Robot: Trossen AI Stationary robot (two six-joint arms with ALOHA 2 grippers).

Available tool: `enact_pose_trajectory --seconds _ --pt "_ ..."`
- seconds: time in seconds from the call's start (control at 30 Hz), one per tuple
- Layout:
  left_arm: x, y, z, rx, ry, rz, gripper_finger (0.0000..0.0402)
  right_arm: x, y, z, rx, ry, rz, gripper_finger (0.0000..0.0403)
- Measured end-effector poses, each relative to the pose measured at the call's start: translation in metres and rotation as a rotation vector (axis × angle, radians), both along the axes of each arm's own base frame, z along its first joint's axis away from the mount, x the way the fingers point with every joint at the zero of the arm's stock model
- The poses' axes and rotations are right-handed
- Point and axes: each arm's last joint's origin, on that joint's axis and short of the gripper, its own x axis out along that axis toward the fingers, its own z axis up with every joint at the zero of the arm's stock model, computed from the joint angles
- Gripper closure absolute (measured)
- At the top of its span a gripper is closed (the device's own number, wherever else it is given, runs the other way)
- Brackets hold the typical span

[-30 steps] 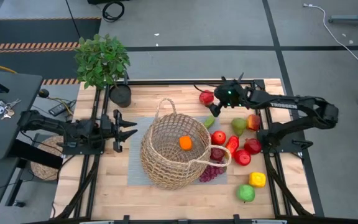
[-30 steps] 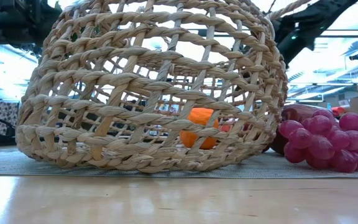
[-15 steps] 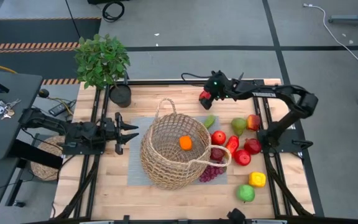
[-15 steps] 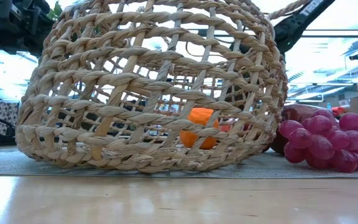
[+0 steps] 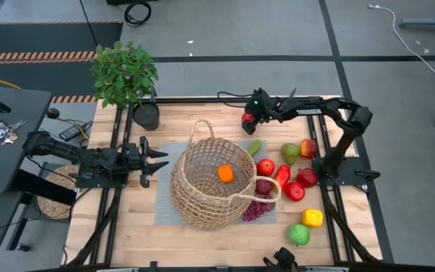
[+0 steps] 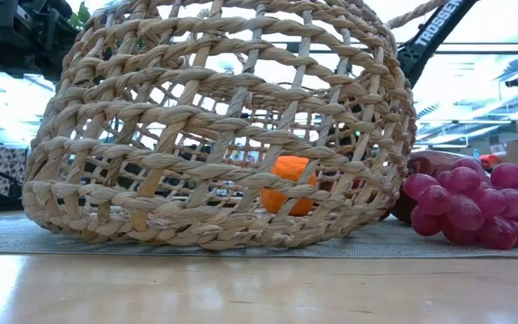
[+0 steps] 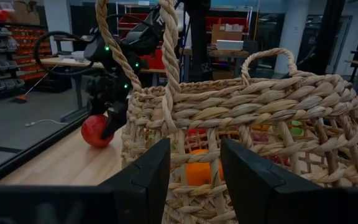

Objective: Build produce basket
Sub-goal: Put the red apple into the basket

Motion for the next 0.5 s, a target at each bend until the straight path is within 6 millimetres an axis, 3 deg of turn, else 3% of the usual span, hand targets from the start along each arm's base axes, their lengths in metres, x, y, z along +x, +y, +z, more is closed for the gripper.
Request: enact_pose_trajectory --seconds 0.2,0.5 --pt "0.0000 0.0000 0.0000 0.000 0.000 0.000 0.0251 -0.0017 -0.0022 -0.0012 0.003 0.004 -0.015 0.0011" --pt "0.0000 0.0000 0.0002 0.000 -0.001 0.000 0.0251 -0.0024 -0.0030 -0.0010 0.023 -0.012 -0.052 0.0080"
